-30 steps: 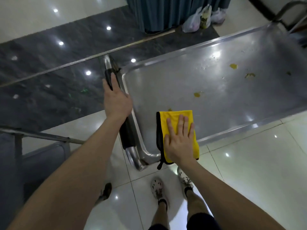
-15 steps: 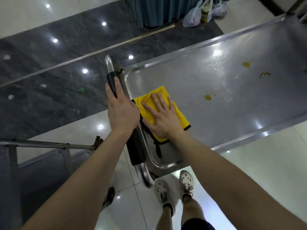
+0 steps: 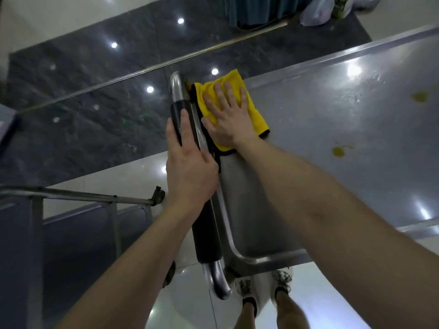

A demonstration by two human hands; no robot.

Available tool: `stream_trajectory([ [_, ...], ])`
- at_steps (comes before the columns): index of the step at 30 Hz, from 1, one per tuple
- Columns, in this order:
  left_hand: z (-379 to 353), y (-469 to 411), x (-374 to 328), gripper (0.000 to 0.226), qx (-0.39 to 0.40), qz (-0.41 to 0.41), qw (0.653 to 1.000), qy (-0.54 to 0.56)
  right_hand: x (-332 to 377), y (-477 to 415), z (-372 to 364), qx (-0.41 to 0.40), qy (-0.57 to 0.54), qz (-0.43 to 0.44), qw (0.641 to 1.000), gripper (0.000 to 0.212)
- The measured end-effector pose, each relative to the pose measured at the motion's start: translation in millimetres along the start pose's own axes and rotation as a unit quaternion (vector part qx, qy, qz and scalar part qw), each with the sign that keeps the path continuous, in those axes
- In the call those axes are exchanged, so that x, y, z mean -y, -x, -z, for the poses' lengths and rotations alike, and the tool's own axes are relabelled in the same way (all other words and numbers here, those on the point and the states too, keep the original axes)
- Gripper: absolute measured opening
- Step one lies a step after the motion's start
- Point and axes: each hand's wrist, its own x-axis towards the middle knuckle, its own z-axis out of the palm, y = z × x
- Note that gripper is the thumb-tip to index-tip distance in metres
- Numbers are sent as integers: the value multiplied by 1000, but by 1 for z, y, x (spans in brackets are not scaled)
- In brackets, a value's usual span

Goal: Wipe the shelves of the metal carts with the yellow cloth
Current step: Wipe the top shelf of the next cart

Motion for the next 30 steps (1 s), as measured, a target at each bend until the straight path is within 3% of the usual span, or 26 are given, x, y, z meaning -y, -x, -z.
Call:
stream_trajectory([
  [9, 5, 2, -9, 88, 24, 8, 999, -26, 47, 201, -33, -55, -55, 39, 996, 70],
  [15, 5, 0, -6, 94, 41, 3, 998, -38, -19, 265, -21, -3, 6, 46, 999, 68],
  [17, 5, -1, -5, 92, 50, 8, 998, -43, -75, 288, -11, -13, 26, 0, 1000, 66],
  [20, 7, 0, -12, 88, 28, -11, 992, -119, -155, 320, 13, -16, 51, -160, 986, 67],
  [23, 7, 2, -22, 86, -2, -150, 950, -274, -176, 326, 17, -12, 58, -235, 970, 70],
  [25, -1, -1, -35, 98, 70, -232, 914, -325, -171, 323, 13, -17, 58, -231, 971, 71],
  [28, -26, -10, -74, 143, 224, -179, 901, -325, -172, 323, 10, -33, 49, -221, 974, 72],
  [30, -50, -14, -95, 159, 267, -156, 890, -336, -173, 324, 7, -42, 38, -217, 975, 73],
])
